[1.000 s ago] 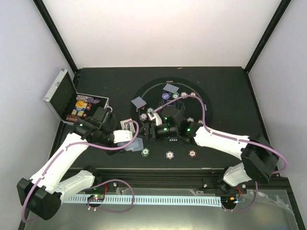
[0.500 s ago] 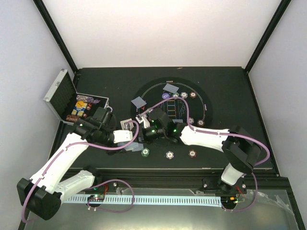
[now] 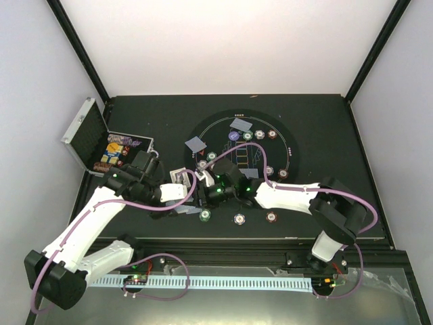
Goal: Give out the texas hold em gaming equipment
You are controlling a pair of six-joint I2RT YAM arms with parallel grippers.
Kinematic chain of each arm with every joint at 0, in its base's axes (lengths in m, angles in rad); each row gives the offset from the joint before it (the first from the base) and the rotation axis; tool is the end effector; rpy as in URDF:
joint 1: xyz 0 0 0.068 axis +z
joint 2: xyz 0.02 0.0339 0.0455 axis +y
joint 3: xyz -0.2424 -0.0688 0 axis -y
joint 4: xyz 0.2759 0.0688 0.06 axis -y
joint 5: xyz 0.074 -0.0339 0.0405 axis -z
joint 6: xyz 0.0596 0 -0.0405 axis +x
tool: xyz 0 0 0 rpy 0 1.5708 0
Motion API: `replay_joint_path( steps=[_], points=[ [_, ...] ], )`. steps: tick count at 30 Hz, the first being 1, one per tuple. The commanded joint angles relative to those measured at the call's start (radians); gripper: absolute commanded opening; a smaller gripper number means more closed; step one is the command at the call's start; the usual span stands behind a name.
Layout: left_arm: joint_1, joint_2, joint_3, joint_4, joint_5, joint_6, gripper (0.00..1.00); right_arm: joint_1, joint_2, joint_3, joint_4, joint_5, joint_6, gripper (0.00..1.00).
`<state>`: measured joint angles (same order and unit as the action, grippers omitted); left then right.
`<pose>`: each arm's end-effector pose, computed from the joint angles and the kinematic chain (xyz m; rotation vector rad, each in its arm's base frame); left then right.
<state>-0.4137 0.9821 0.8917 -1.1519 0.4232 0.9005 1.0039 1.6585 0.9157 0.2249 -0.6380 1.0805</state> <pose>0.1797 -0.1056 0.2285 1.7182 2.0705 -0.4532 0.1800 0.3488 0.1522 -0.3943 2.5856 1.7169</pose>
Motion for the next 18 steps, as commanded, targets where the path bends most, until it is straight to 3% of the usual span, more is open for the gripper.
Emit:
replay_joint_path(
  steps=[1,18],
  points=[
    [-0.003,-0.002,0.052,-0.017,0.035,-0.011,0.02,0.000,-0.004,-0.010,0.010,0.023,-0.007,0.65],
    [-0.003,-0.001,0.051,-0.017,0.037,-0.012,0.01,-0.037,-0.142,-0.040,-0.147,0.113,-0.083,0.44]
  ],
)
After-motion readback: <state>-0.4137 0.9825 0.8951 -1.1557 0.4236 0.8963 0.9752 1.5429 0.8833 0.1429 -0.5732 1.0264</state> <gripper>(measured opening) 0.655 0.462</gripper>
